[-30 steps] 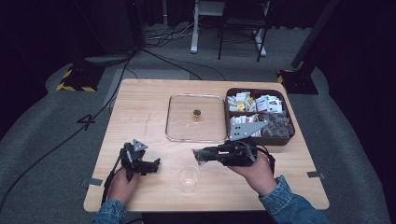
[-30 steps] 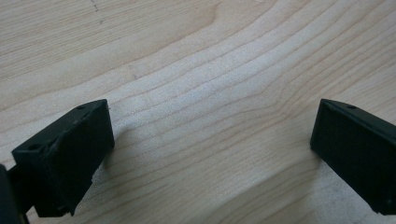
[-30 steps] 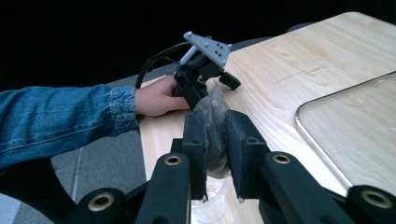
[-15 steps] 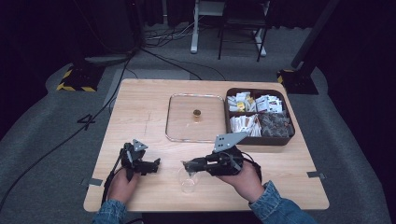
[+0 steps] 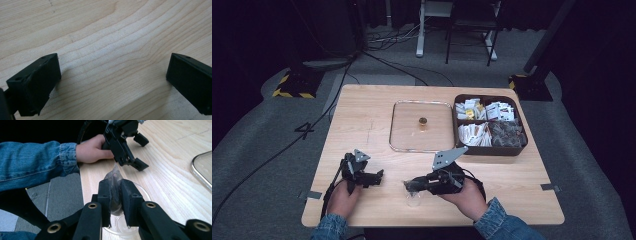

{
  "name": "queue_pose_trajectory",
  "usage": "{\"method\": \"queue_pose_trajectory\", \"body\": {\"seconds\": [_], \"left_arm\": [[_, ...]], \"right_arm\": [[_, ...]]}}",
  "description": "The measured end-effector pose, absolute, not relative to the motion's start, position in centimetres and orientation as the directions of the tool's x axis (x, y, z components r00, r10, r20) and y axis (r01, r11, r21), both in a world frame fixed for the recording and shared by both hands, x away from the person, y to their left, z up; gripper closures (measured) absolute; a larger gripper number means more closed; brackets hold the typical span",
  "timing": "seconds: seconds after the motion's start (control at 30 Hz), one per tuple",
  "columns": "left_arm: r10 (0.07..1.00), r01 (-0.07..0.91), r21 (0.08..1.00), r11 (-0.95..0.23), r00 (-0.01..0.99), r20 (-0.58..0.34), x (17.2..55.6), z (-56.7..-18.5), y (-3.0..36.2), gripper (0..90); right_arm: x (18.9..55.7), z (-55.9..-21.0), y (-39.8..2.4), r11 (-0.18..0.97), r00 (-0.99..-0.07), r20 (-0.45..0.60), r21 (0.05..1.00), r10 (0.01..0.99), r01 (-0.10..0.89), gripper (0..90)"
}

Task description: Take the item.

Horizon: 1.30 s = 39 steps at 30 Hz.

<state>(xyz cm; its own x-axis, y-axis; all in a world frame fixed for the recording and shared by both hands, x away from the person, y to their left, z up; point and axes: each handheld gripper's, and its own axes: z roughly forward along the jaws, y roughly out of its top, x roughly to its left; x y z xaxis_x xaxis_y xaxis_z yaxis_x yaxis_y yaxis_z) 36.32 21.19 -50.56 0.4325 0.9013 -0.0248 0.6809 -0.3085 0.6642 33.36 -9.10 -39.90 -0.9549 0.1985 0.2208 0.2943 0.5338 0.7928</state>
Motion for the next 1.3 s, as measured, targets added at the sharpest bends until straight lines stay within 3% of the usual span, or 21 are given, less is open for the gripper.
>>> {"method": "queue_pose_trajectory", "body": {"seconds": [0.1,0.13,0.17,0.2,0.4,0.77,1.3], "left_arm": [[0.902,0.683,0.663,-0.306,0.431,-0.029,36.3,-50.6,21.2,0.0],[0.901,0.683,0.663,-0.307,0.432,-0.028,36.3,-50.6,21.2,0.0],[0.902,0.682,0.664,-0.306,0.431,-0.028,36.3,-50.6,21.2,0.0],[0.902,0.683,0.663,-0.307,0.432,-0.028,36.3,-50.6,21.2,0.0],[0.901,0.683,0.663,-0.307,0.433,-0.029,36.3,-50.6,21.2,0.0],[0.901,0.682,0.663,-0.309,0.433,-0.025,36.3,-50.6,21.2,0.0],[0.900,0.681,0.663,-0.310,0.435,-0.027,36.4,-50.6,21.2,0.0]], "right_arm": [[33.5,-40.4,-9.0,0.540,-0.951,0.231,0.783,0.204,0.307,77.9],[33.5,-40.6,-8.9,0.538,-0.951,0.234,0.785,0.200,0.307,69.5],[33.5,-40.6,-8.9,0.538,-0.951,0.234,0.785,0.200,0.307,69.5],[33.5,-40.6,-8.9,0.532,-0.950,0.234,0.787,0.209,0.311,63.2],[33.7,-40.2,-9.2,0.508,-0.949,0.211,0.806,0.235,0.306,52.6],[34.3,-38.7,-11.0,0.477,-0.932,0.189,0.817,0.310,0.325,40.7],[34.6,-37.4,-17.7,0.434,-0.882,0.132,0.832,0.452,0.347,29.2]]}}
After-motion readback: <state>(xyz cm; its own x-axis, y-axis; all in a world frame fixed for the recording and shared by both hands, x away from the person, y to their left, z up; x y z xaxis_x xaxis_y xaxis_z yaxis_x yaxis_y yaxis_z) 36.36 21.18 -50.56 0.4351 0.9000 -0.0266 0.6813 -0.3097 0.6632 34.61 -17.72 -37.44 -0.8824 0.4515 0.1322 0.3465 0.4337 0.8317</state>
